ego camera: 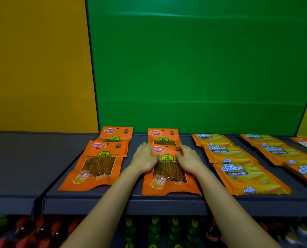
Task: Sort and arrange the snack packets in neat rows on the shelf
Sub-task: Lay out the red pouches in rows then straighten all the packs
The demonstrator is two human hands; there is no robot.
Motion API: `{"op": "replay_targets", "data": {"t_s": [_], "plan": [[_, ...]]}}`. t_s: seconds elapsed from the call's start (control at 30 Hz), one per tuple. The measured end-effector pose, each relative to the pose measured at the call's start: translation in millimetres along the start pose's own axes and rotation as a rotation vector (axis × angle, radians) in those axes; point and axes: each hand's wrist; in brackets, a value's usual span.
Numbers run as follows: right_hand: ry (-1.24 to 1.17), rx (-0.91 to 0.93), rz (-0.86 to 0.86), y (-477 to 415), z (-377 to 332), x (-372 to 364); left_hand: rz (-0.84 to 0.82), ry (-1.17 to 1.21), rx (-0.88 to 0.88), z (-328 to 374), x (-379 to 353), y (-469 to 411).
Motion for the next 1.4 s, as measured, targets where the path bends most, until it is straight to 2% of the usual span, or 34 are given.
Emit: {"op": "replay_targets", "data": {"t_s": [0.23, 0.47, 0.57, 0.7, 0.8, 0.97, 1.13, 1.4], "plan": [[0.015, 0.120, 0.001, 6.4, -28.7, 19.5, 0.189, 0.021, -0.107, -0.6, 57.6, 14.1], [-0.041, 0.195, -0.081, 8.3, -94.1, 7.2, 0.285, 0.056, 0.064, -72.9, 124.2, 24.9], [-0.056, 0.159, -0.154, 9.8, -118.8, -12.1, 0.244, 0.049, 0.139, -100.0, 137.4, 26.7], [-0.113, 0.072, -0.191, 11.7, -142.1, -39.5, 0.043, 0.101, 0.263, -130.6, 143.5, 24.5], [-0.173, -0.008, -0.195, 13.0, -148.3, -58.8, -0.037, 0.105, 0.236, -141.1, 140.1, 27.0], [-0.283, -0.062, -0.099, 17.3, -147.6, -69.8, -0.037, 0.011, 0.125, -142.2, 137.3, 29.2], [-0.217, -0.040, -0.068, 21.6, -149.5, -71.4, -0.028, -0.092, 0.095, -141.3, 135.5, 32.1], [-0.206, -0.024, -0.048, 19.8, -146.4, -75.1, -0.016, -0.131, 0.053, -147.1, 133.0, 29.2]]}}
Point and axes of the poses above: each hand's wrist, its own y-axis away from the middle knuckle, its own x-axis out of the back of the hand, z = x × y, and after that the axes turned 5 degrees about y, right-handed
